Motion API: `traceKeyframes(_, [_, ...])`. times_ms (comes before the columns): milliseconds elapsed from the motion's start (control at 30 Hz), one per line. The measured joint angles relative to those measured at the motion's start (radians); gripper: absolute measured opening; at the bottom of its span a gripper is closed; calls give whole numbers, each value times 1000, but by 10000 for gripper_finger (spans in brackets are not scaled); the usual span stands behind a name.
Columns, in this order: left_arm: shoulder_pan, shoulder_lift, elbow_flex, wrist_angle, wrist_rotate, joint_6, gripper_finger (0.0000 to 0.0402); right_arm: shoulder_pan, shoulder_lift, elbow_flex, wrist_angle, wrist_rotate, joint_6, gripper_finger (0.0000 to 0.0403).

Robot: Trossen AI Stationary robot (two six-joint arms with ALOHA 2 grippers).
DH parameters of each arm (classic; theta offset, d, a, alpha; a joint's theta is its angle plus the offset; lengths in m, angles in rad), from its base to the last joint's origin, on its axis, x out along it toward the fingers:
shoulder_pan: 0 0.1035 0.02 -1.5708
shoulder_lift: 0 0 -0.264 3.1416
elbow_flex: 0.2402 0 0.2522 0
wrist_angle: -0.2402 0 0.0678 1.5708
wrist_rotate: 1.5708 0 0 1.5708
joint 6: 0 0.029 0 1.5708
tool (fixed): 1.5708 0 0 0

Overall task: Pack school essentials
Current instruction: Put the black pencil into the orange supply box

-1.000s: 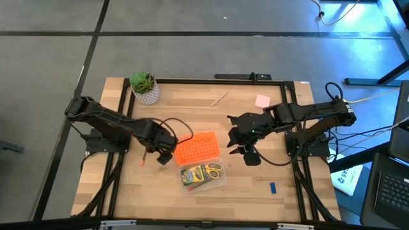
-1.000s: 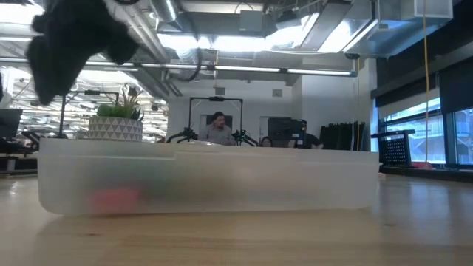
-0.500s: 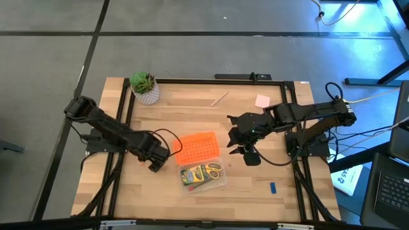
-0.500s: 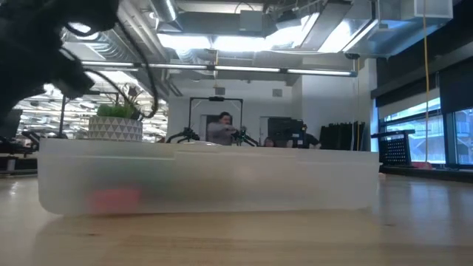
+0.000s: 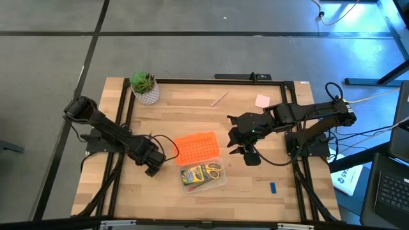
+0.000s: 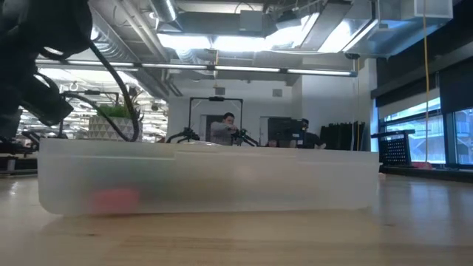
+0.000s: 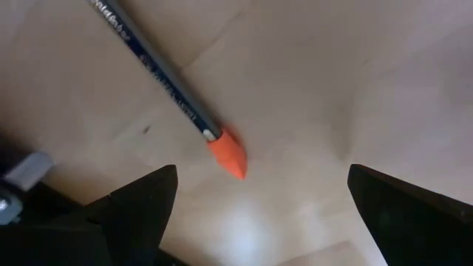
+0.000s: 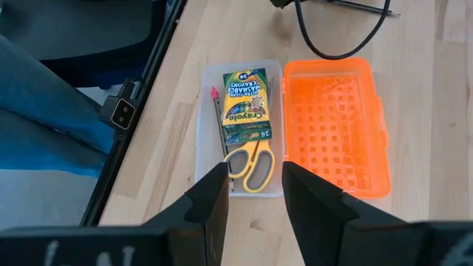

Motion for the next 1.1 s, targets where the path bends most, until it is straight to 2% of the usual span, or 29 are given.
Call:
traceKeyframes(200, [1,-4,-42,67,-2,5,385,0,0,0,0,0,0,129])
traceKeyframes(967, [0,-1,-48,72,-28,5,384,0,0,0,0,1,0,129])
traceKeyframes(1100, [0,-1,-49,71,-29,5,368,0,0,0,0,49,0,129])
